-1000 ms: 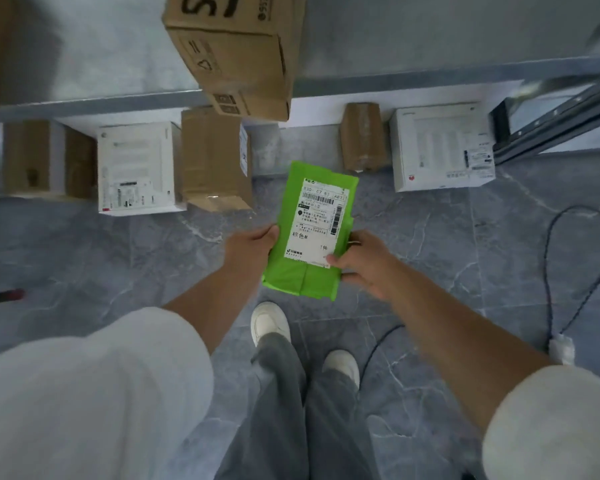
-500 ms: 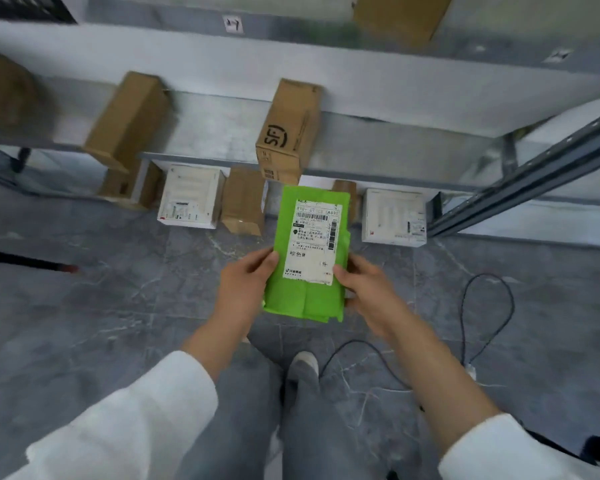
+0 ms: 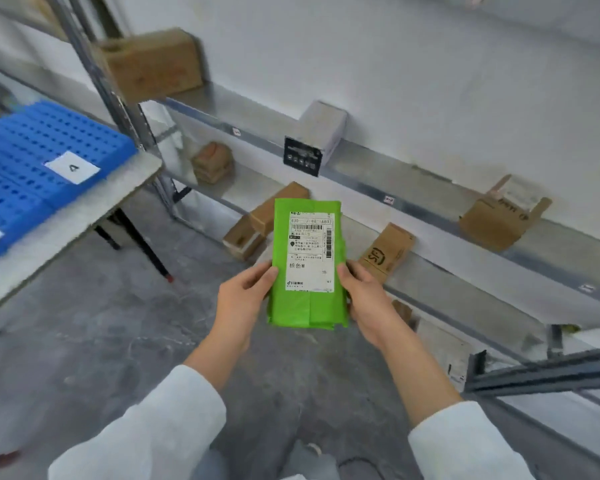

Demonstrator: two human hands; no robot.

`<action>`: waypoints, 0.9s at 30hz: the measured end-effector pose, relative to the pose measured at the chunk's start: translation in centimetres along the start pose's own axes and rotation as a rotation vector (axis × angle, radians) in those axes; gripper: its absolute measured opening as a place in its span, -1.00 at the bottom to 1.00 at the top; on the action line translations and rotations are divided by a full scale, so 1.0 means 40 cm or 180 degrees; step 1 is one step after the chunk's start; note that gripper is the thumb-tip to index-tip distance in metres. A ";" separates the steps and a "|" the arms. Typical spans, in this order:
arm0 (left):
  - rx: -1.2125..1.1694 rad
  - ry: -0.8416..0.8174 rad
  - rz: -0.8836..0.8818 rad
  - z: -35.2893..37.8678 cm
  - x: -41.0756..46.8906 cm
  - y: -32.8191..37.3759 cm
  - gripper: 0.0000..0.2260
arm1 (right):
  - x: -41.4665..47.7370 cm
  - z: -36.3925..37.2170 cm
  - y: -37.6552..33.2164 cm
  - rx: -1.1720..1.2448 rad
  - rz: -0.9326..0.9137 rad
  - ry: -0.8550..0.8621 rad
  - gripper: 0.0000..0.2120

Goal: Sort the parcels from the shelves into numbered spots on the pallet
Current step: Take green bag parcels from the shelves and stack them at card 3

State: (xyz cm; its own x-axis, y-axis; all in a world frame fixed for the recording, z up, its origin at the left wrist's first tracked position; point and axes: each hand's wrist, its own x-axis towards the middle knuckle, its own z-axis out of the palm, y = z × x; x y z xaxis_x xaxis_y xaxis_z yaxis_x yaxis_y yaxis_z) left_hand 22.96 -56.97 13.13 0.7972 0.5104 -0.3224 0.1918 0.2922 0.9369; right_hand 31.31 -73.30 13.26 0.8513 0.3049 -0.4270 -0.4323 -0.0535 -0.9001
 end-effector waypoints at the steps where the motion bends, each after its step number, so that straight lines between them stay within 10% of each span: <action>1: -0.0076 0.0075 0.0049 -0.043 0.001 0.028 -0.77 | 0.001 0.054 -0.022 -0.0069 -0.0052 -0.0040 -0.73; 15: -0.0757 0.1385 0.0583 -0.789 -0.004 0.255 -0.81 | -0.028 0.895 -0.100 -0.0826 -0.0245 -0.1334 -0.85; 27: -0.1435 0.1998 0.0343 -1.041 0.042 0.269 -0.75 | 0.037 1.218 -0.056 -0.1314 -0.0166 -0.1930 -0.81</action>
State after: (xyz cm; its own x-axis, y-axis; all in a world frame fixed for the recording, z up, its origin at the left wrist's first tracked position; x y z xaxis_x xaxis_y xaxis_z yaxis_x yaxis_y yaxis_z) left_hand 2.54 -19.29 17.03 0.2994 0.8774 -0.3748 -0.2266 0.4469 0.8654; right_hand 19.06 -26.38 18.84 0.5019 0.7829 -0.3677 -0.1468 -0.3419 -0.9282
